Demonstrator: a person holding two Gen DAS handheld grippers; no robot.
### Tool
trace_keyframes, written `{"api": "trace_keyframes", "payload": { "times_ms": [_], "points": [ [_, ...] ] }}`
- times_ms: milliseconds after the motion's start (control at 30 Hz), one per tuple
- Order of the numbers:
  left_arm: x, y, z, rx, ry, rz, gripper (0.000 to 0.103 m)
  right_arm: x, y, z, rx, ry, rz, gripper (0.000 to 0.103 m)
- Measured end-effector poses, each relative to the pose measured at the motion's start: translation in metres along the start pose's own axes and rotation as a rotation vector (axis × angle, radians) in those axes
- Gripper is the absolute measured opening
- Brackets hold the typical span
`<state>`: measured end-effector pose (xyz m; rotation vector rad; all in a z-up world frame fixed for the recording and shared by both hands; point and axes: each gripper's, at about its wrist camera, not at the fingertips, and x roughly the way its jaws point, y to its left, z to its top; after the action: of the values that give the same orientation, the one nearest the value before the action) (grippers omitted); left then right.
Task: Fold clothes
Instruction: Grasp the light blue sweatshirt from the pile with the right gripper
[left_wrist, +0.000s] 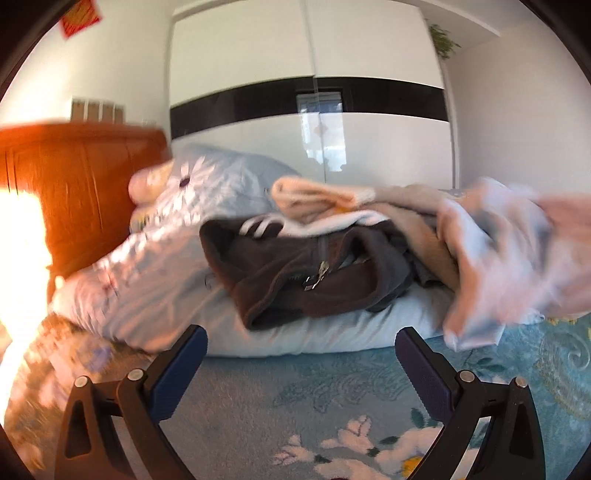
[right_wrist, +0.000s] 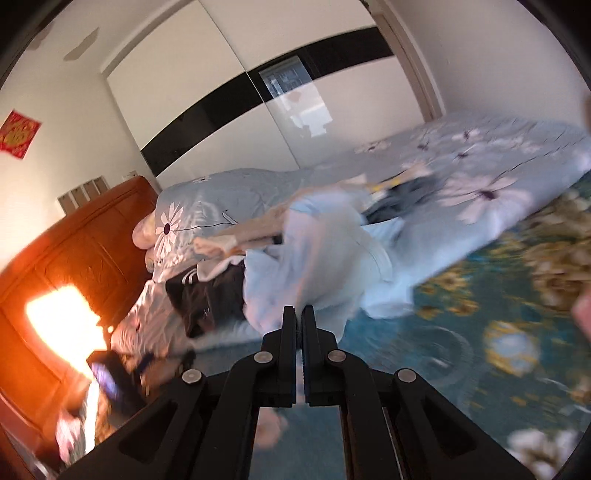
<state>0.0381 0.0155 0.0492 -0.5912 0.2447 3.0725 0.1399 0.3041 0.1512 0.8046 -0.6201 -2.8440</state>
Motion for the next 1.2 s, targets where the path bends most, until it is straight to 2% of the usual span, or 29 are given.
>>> {"api": "trace_keyframes", "payload": {
  "times_ms": [100, 200, 267, 367, 500, 633, 733, 900, 1033, 1100, 1167, 1200],
  "points": [
    [-0.039, -0.015, 0.010, 0.048, -0.066, 0.028, 0.103, -0.061, -0.015, -0.004, 0.017, -0.020, -0.020, 0.002],
    [-0.083, -0.025, 0.004, 0.022, -0.089, -0.067, 0.103, -0.118, -0.015, 0.006, -0.019, -0.073, -0.017, 0.002],
    [-0.102, -0.035, 0.002, 0.015, -0.046, -0.156, 0.103, -0.147, -0.009, 0.017, -0.043, -0.115, -0.003, 0.002],
    [-0.119, -0.040, 0.004, 0.008, -0.004, -0.236, 0.103, -0.200, 0.017, 0.041, -0.101, -0.215, 0.028, 0.002],
    [-0.143, -0.028, 0.012, -0.030, 0.007, -0.262, 0.103, -0.237, 0.073, 0.066, -0.220, -0.304, 0.141, 0.002],
    [-0.173, 0.012, 0.011, -0.094, 0.002, -0.216, 0.103, -0.213, 0.131, 0.066, -0.305, -0.224, 0.289, 0.002],
    [-0.193, 0.041, -0.008, -0.133, 0.036, -0.202, 0.103, -0.143, 0.162, 0.033, -0.335, -0.016, 0.370, 0.002],
    [-0.211, 0.080, -0.058, -0.182, 0.164, -0.187, 0.103, -0.022, 0.162, -0.053, -0.288, 0.306, 0.363, 0.003],
    [-0.213, 0.085, -0.089, -0.171, 0.241, -0.159, 0.103, 0.027, 0.160, -0.102, -0.167, 0.460, 0.408, 0.006],
    [-0.211, 0.081, -0.096, -0.168, 0.263, -0.169, 0.103, 0.031, 0.168, -0.116, -0.202, 0.493, 0.402, 0.006],
    [-0.209, 0.077, -0.099, -0.168, 0.278, -0.189, 0.103, 0.022, 0.174, -0.120, -0.258, 0.495, 0.409, 0.028],
    [-0.208, 0.074, -0.098, -0.164, 0.277, -0.195, 0.103, 0.012, 0.174, -0.121, -0.280, 0.483, 0.418, 0.034]
  ]
}}
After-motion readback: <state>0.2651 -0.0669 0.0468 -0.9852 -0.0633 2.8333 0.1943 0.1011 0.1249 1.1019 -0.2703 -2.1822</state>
